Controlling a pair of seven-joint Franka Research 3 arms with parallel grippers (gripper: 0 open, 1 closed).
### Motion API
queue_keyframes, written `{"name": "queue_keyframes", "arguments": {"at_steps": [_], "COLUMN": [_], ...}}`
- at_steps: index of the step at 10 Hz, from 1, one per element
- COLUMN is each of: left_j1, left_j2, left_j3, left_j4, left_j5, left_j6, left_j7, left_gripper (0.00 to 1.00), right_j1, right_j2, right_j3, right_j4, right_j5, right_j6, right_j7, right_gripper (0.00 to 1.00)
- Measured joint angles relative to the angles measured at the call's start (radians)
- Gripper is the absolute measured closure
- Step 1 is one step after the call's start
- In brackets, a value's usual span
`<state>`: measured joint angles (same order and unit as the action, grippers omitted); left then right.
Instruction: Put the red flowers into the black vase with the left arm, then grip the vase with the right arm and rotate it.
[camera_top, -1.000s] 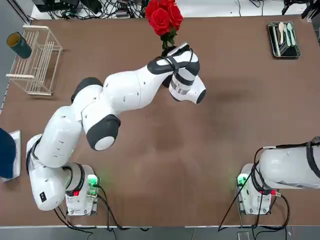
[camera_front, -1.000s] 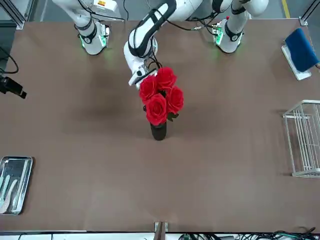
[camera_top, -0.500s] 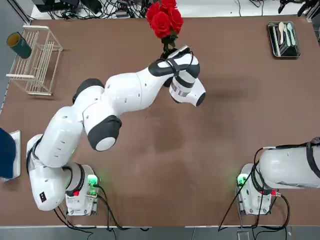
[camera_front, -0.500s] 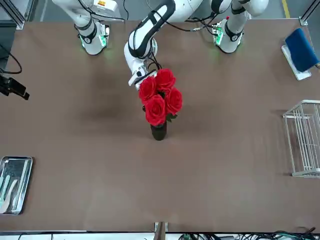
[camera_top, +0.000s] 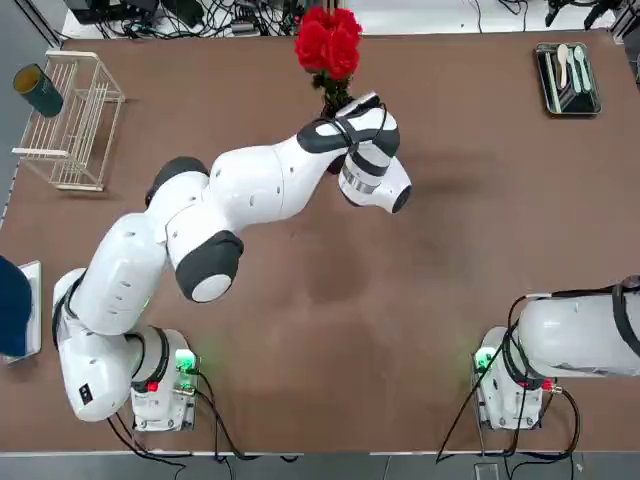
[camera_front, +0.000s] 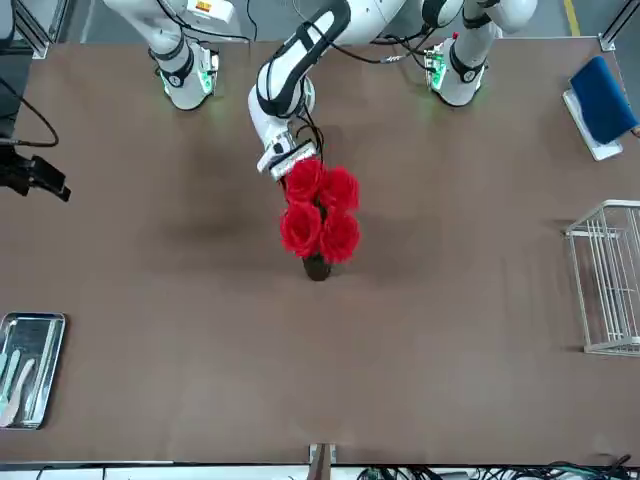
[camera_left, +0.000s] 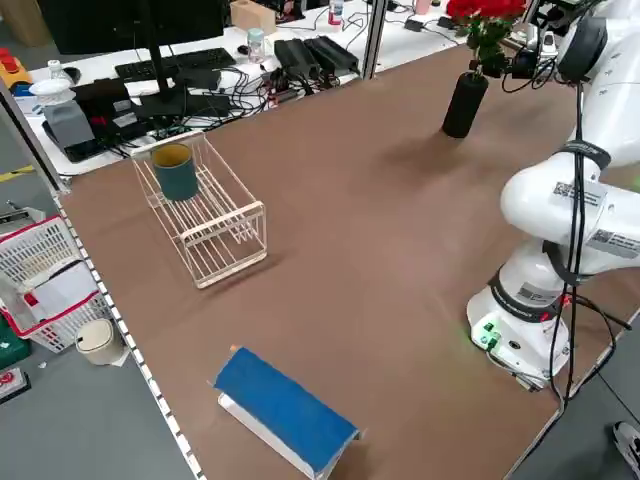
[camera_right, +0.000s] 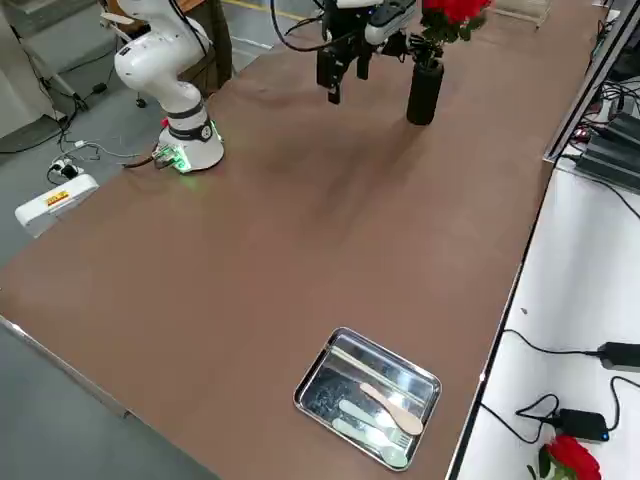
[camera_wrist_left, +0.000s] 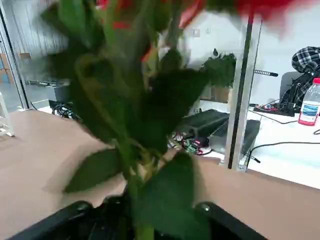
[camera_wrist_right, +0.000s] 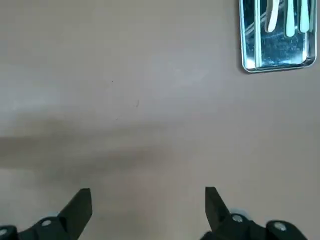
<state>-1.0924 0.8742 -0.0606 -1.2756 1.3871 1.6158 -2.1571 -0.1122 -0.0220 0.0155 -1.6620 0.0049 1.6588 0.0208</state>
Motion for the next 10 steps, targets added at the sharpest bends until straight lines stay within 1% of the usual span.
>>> {"name": "queue_keyframes", "arguments": {"at_steps": [2, 3, 6, 7, 8, 10], "left_j1": [0.000, 0.000, -0.011, -0.016, -0.021, -0.035], "left_j2": [0.000, 0.000, 0.000, 0.000, 0.000, 0.000], "left_j3": [0.000, 0.000, 0.000, 0.000, -0.001, -0.001], "left_j4": [0.000, 0.000, 0.000, 0.001, 0.002, 0.006], "left_j5": [0.000, 0.000, 0.001, 0.001, 0.001, 0.001], "left_j6": [0.000, 0.000, 0.001, 0.001, 0.001, 0.001], "left_j7": [0.000, 0.000, 0.000, 0.000, 0.000, 0.000], "left_gripper": [0.68, 0.67, 0.61, 0.54, 0.50, 0.47], "right_j1": [0.001, 0.001, 0.002, 0.003, 0.004, 0.005], "right_j2": [0.000, 0.000, 0.000, 0.000, 0.000, 0.000], "right_j3": [0.002, 0.002, 0.002, 0.003, 0.003, 0.004], "right_j4": [0.000, 0.000, 0.001, 0.001, 0.001, 0.001], "right_j5": [-0.001, -0.001, -0.001, -0.001, -0.001, -0.001], "right_j6": [0.005, 0.008, 0.010, 0.010, 0.010, 0.010], "right_j7": [0.000, 0.000, -0.001, -0.001, -0.001, -0.001], "right_gripper": [0.00, 0.00, 0.00, 0.00, 0.00, 0.00]}}
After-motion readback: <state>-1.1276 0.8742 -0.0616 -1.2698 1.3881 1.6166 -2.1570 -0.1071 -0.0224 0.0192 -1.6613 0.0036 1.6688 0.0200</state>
